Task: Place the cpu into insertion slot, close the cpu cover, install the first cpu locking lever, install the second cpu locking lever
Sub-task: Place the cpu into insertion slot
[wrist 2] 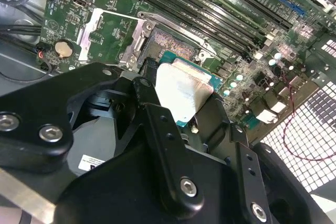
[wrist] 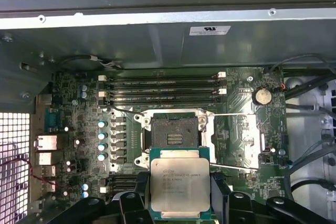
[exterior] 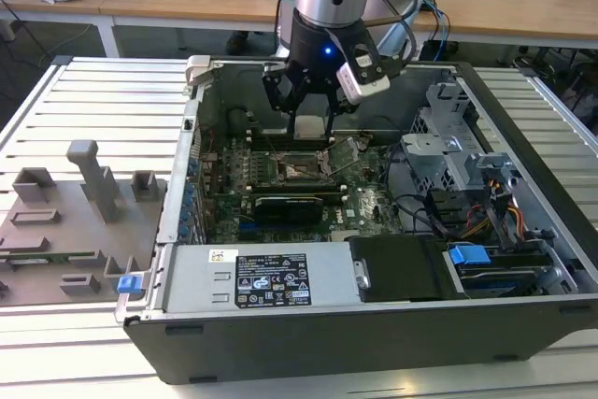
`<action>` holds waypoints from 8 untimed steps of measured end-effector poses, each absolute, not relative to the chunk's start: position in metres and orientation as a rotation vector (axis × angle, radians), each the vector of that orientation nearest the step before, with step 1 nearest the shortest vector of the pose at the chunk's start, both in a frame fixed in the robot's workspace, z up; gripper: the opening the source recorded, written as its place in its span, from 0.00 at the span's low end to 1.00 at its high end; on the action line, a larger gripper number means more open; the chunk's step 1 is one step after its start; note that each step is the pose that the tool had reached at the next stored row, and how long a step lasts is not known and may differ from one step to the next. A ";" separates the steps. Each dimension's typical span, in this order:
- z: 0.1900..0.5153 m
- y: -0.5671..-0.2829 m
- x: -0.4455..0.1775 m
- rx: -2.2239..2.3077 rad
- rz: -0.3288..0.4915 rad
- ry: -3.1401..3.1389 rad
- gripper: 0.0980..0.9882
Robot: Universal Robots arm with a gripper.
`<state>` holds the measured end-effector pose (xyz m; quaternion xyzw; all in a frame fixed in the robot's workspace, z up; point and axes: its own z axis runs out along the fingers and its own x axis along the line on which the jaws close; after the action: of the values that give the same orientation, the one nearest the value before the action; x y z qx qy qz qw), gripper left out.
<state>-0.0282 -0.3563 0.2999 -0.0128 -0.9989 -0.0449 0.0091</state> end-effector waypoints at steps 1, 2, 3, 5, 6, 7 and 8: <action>0.299 -0.356 -0.028 -0.040 -0.140 -3.120 0.50; 0.298 -0.356 -0.028 -0.040 -0.140 -3.120 0.50; 0.297 -0.356 -0.028 -0.040 -0.140 -3.120 0.50; 0.294 -0.356 -0.028 -0.040 -0.140 -3.120 0.50; 0.294 -0.356 -0.028 -0.040 -0.140 -3.120 0.50; 0.293 -0.356 -0.028 -0.040 -0.140 -3.120 0.50; 0.293 -0.356 -0.028 -0.040 -0.140 -3.120 0.50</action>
<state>-0.0282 -0.3563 0.2926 -0.0128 -0.9989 -0.0448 0.0091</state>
